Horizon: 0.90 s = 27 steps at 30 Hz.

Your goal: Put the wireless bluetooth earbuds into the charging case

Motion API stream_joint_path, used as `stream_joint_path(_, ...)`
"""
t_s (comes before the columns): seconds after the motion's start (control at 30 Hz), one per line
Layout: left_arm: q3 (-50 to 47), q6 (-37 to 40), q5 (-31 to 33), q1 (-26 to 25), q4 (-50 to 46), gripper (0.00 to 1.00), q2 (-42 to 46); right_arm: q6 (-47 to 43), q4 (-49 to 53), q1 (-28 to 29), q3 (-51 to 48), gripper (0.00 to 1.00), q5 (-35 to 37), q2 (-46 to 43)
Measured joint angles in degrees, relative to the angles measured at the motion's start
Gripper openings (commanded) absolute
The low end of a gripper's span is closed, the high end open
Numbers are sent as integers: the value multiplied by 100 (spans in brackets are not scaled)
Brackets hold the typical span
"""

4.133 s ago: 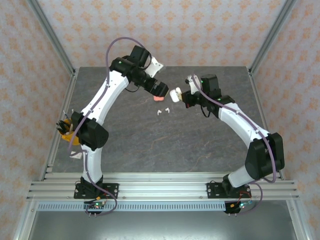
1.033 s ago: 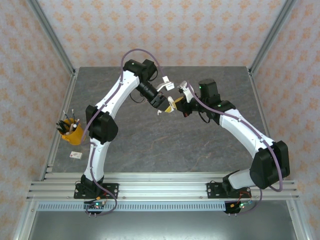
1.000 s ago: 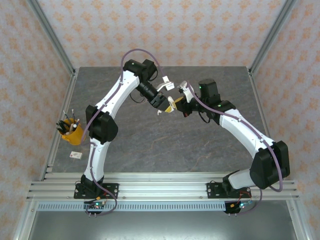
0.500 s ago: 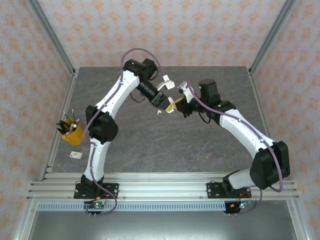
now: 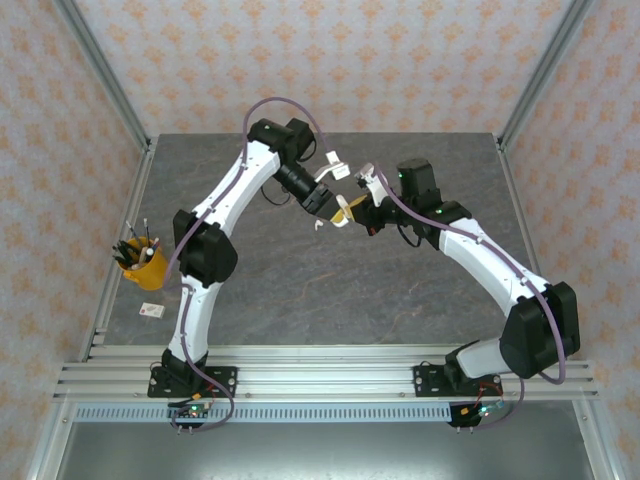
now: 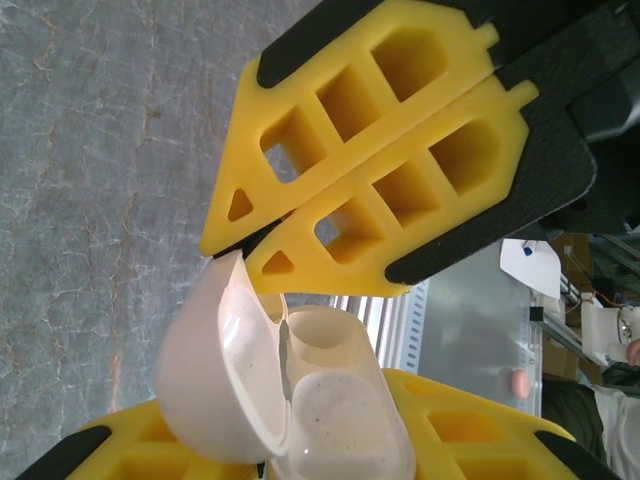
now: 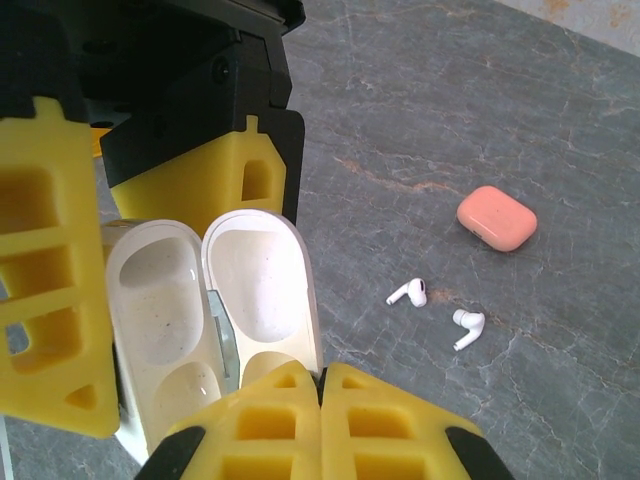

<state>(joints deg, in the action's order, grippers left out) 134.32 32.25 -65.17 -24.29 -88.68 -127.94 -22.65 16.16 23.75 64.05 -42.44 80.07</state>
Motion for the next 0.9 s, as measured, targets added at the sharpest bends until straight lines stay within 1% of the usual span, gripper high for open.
stream_joint_path(0.67, 0, 236, -50, -24, -267, 32, -92, -358, 533, 11, 219, 0, 175, 0)
stream_joint_path(0.8, 0, 234, -50, -42, -264, 30, -92, -356, 573, 11, 223, 0, 175, 0)
stream_joint_path(0.87, 0, 229, -52, -48, -264, 26, -92, -356, 575, 11, 223, 0, 175, 0)
stream_joint_path(0.9, 0, 225, -52, -48, -264, 23, -92, -356, 575, 11, 223, 0, 175, 0)
